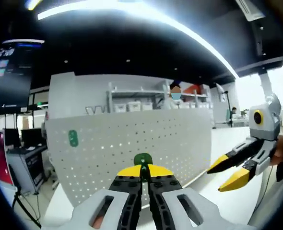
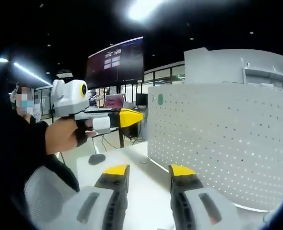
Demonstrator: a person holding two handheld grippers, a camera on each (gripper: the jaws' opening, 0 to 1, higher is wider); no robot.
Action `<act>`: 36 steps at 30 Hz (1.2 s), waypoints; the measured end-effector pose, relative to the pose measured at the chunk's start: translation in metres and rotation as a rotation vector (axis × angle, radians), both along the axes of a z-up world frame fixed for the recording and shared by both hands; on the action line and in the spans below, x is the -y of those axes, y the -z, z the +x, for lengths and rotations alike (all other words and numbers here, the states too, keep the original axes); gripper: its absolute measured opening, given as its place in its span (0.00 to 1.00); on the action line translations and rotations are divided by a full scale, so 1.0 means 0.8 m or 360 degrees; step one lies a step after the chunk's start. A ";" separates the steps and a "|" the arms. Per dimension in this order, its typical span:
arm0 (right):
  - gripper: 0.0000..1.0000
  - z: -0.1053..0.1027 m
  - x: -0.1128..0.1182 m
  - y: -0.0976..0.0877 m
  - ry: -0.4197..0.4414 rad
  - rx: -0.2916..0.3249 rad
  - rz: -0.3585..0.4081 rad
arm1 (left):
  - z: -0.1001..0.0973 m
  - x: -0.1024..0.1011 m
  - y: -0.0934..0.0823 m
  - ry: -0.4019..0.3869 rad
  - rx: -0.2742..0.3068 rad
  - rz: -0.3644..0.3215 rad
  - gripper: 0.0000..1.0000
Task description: Insert the hook assembly into the mounting plate slot until the hook locks in place.
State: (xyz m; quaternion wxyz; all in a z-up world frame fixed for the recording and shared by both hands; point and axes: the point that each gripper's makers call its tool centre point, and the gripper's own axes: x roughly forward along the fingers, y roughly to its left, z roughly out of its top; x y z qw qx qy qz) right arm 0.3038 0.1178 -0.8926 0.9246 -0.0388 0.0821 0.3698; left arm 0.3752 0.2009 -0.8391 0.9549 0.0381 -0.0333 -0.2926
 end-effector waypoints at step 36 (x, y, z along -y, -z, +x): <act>0.30 0.001 0.038 -0.007 0.0101 -0.0029 0.0098 | 0.137 -0.050 -0.060 -0.0370 0.0178 -0.0104 0.03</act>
